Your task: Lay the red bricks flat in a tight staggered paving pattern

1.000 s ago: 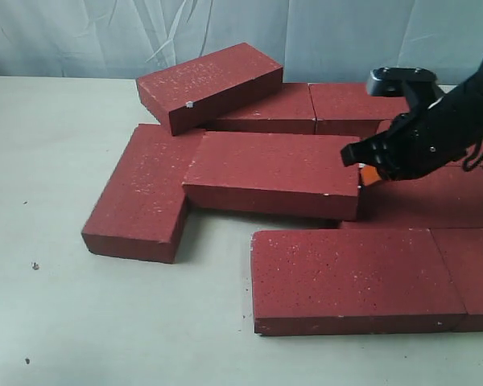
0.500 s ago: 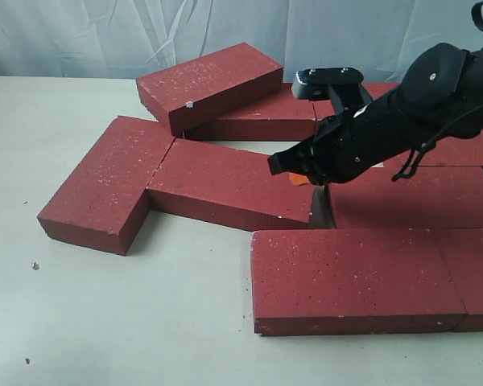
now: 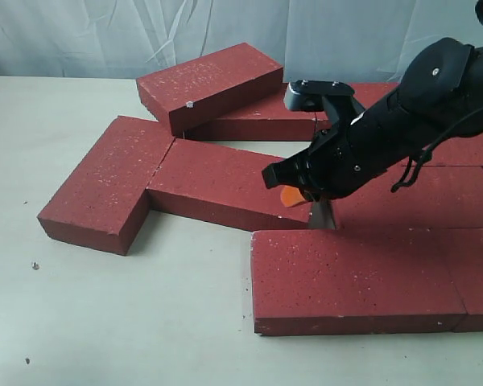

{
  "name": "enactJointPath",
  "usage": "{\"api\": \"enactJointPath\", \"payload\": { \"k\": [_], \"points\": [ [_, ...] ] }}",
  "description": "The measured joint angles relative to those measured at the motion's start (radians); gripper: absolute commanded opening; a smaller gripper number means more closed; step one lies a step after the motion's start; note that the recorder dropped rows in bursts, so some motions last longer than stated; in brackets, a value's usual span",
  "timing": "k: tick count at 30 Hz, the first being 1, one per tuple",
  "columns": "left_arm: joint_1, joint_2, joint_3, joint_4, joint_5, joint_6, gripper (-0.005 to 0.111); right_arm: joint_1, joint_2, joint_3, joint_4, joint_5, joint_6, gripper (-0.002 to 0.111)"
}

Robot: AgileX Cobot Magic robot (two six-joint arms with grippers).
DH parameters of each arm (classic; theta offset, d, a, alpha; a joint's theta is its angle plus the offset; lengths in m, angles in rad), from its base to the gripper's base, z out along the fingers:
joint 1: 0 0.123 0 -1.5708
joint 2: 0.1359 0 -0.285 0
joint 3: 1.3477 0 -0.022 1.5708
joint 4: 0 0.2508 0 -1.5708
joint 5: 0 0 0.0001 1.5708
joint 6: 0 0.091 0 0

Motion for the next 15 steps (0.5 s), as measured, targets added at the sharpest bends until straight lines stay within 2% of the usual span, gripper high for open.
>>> {"api": "enactJointPath", "payload": {
  "k": [8, 15],
  "points": [
    [0.0, 0.0, 0.0, 0.0, 0.0, 0.0, 0.0, 0.0, 0.028, -0.002, 0.0, 0.018, 0.0, -0.001],
    [0.0, 0.0, 0.0, 0.0, 0.0, 0.0, 0.0, 0.0, 0.08, -0.002, 0.0, -0.067, 0.0, -0.001]
  ]
}}
